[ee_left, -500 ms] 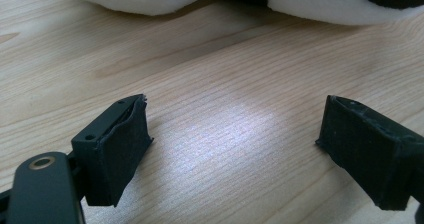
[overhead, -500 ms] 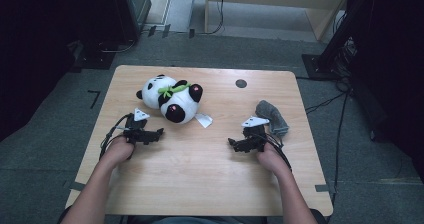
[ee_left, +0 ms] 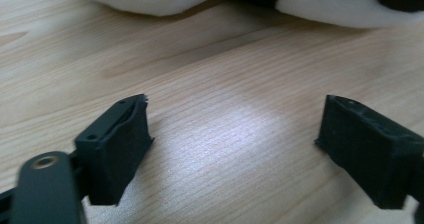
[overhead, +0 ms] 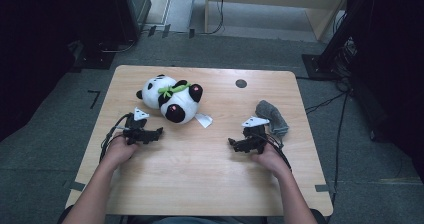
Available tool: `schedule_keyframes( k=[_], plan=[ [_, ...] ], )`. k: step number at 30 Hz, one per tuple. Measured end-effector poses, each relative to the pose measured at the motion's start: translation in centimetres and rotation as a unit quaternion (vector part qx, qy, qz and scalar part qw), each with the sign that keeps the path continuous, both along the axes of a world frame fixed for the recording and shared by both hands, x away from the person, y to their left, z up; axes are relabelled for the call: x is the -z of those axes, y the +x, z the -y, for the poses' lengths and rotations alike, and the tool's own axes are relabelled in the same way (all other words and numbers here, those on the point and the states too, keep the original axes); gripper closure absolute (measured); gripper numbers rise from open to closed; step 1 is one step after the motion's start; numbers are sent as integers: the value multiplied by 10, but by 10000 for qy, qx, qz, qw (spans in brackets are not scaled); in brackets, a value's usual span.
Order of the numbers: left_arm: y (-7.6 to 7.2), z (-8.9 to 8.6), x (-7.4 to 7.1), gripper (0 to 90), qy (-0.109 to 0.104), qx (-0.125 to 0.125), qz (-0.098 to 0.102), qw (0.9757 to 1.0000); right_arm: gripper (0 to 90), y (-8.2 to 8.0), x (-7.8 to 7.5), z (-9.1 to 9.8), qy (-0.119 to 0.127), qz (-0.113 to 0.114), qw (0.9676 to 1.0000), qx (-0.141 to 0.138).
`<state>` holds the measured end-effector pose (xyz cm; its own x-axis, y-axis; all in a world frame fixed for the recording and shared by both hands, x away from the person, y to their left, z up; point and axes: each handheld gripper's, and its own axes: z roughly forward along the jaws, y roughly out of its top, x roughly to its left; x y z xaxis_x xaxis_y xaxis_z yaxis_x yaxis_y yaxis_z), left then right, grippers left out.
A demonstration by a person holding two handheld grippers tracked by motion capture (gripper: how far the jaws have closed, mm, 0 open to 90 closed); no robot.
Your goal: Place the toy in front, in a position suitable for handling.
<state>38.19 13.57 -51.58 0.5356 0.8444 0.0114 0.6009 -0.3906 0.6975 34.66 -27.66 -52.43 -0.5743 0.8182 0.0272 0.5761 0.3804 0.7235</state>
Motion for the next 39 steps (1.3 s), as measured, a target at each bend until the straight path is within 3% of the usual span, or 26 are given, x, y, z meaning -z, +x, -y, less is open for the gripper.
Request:
schedule_keyframes(
  k=[2,3,4,5,6,8,10,12,13,14,15,19,21,24,27,28,33,39],
  plan=[
    [0,0,-2,185,28,39,-39,10000,44,0,0,0,-4,-2,10000,36],
    [-2,-1,-6,225,156,238,-26,9996,43,0,0,0,-5,-4,10000,45],
    [-2,-1,-6,233,156,238,-26,9996,43,0,0,0,-5,-4,10000,44],
    [-3,-1,-10,233,153,272,125,9994,43,0,0,0,-8,-3,10000,44],
    [-3,-1,-10,237,153,272,125,9994,43,0,0,0,-5,-3,10000,44],
    [-4,-1,-17,236,-21,364,191,9992,43,0,0,0,-7,-3,10000,44],
    [-5,-1,-20,236,-42,347,286,9990,43,0,0,0,-7,-1,10000,42],
    [-4,-2,-24,218,-271,200,164,9993,43,0,0,0,-7,-5,10000,45],
    [-4,-2,-24,218,-271,200,164,9993,43,0,0,0,-5,-10,10000,48],
    [-3,-3,-27,219,-386,207,51,9990,43,0,0,0,-5,-10,10000,49],
    [-1,-4,-34,225,-351,361,33,9987,43,0,0,0,-6,-4,10000,44],
    [-1,-6,-45,201,-582,529,76,9969,43,0,0,-1,2,-19,10000,56],
    [-1,-5,-49,187,-594,436,134,9972,43,0,0,0,-2,-14,10000,48],
    [0,-5,-53,190,-710,407,56,9966,43,0,0,0,-3,-17,10000,53],
    [2,-9,-59,189,-820,611,-32,9948,43,0,0,0,-3,-14,10000,47],
    [4,-10,-61,189,-921,736,-117,9930,43,0,0,0,-3,-17,10000,52],
    [8,-7,-67,213,-760,780,-100,9940,36,0,0,-1,-7,-16,10000,89],
    [18,-8,-75,242,-862,759,-121,9933,19,-1,0,-2,-22,-39,9997,231]
  ],
)
